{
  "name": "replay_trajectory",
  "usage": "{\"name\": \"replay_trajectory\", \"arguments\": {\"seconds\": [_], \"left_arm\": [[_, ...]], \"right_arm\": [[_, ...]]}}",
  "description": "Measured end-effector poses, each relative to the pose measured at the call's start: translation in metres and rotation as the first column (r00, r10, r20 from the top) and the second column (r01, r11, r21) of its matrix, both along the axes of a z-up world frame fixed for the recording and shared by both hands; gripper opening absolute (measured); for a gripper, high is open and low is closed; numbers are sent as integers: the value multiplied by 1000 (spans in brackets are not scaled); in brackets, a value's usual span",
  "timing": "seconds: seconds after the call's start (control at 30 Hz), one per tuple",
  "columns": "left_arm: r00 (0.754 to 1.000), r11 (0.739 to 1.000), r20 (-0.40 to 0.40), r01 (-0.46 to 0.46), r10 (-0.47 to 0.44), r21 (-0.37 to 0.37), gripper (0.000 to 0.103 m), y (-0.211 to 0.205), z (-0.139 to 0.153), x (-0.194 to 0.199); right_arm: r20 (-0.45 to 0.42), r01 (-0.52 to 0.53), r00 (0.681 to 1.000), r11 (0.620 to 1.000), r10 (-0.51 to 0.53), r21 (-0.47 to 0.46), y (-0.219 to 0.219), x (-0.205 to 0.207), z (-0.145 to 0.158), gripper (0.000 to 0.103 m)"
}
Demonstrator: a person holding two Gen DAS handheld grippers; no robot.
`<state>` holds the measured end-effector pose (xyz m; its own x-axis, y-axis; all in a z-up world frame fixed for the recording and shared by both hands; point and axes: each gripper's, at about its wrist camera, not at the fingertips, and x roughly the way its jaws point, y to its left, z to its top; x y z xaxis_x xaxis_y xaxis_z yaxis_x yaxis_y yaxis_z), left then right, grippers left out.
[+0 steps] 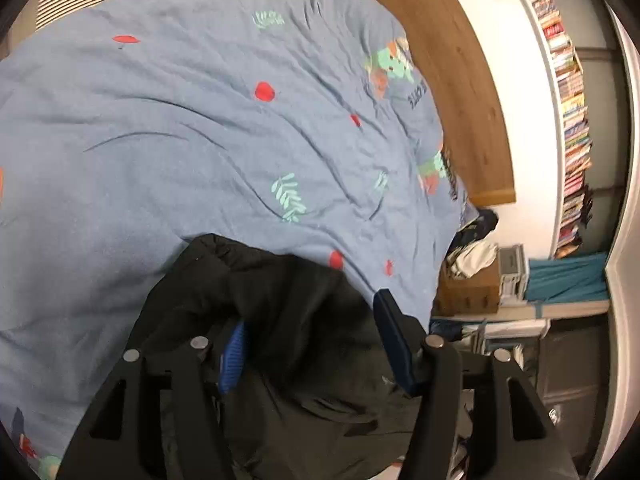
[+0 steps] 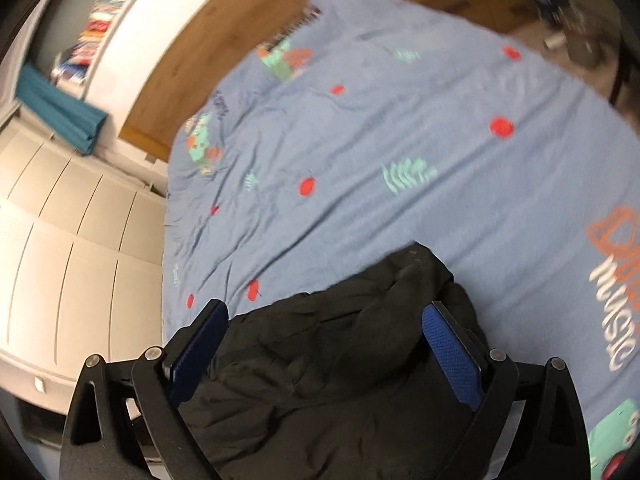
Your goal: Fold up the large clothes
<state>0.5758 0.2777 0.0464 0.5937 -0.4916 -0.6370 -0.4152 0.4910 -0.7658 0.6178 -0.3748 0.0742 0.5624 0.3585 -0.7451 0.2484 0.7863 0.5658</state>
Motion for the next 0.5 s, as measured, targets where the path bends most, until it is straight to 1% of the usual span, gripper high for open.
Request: {"name": "replay_trajectory", "arguments": {"seconds": [0.1, 0.17, 0.27, 0.33, 0.37, 0.47, 0.5], "left_arm": [[998, 998, 35, -55, 55, -18, 58, 14, 11, -6], [996, 997, 54, -74, 74, 2, 58, 21, 24, -9], [996, 995, 83, -50, 43, 88, 58, 19, 48, -17], [996, 985, 89, -9, -7, 175, 58, 6, 62, -26], [996, 979, 89, 12, -31, 206, 58, -3, 66, -31], [990, 941, 84, 81, -115, 327, 58, -37, 72, -50], [986, 926, 82, 103, -142, 364, 58, -50, 71, -58]], "right_arm": [[36, -73, 997, 996, 75, -44, 21, -11, 18, 96], [55, -117, 991, 991, 121, -65, 36, -20, 26, 96], [93, -188, 976, 977, 197, -98, 61, -36, 36, 96], [123, -232, 961, 964, 248, -133, 80, -48, 43, 96], [135, -249, 953, 956, 270, -154, 89, -54, 45, 96], [158, -304, 924, 920, 348, -249, 119, -76, 49, 96], [161, -318, 916, 910, 366, -265, 126, -82, 48, 96]]}}
